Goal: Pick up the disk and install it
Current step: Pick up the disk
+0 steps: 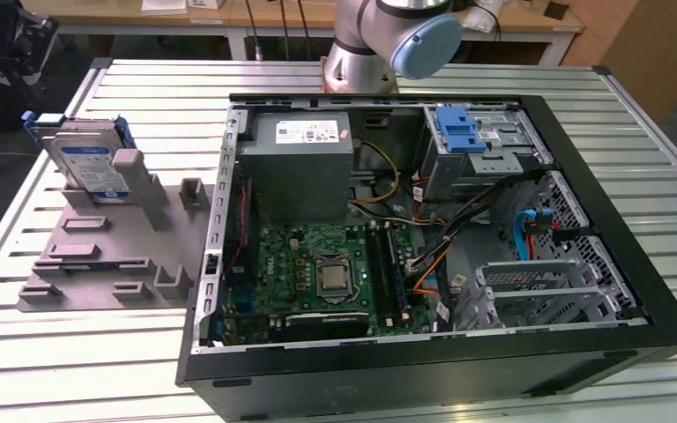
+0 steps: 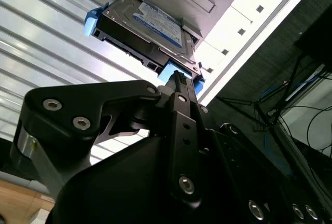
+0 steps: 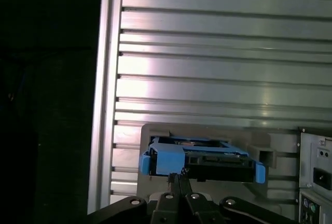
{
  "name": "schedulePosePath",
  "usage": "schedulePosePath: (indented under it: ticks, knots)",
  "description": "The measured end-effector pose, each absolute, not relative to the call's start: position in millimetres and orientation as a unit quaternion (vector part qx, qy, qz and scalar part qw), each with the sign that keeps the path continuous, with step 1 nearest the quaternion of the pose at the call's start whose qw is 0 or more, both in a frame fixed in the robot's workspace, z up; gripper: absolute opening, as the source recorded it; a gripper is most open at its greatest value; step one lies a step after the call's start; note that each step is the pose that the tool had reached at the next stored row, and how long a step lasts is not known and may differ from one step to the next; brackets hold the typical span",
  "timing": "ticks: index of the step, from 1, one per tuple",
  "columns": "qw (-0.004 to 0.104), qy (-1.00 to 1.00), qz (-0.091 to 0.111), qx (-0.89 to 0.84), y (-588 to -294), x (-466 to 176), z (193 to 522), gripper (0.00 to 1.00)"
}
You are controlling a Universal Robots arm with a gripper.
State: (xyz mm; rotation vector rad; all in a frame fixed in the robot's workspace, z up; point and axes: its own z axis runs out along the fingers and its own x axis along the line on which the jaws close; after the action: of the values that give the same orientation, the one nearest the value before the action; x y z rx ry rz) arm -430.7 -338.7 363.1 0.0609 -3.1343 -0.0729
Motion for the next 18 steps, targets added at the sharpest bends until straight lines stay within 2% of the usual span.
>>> schedulePosePath:
  ticks: [18]
  knots:
    - [0.006, -0.985, -0.023, 0.17, -338.7, -430.8, 362.1, 0.11]
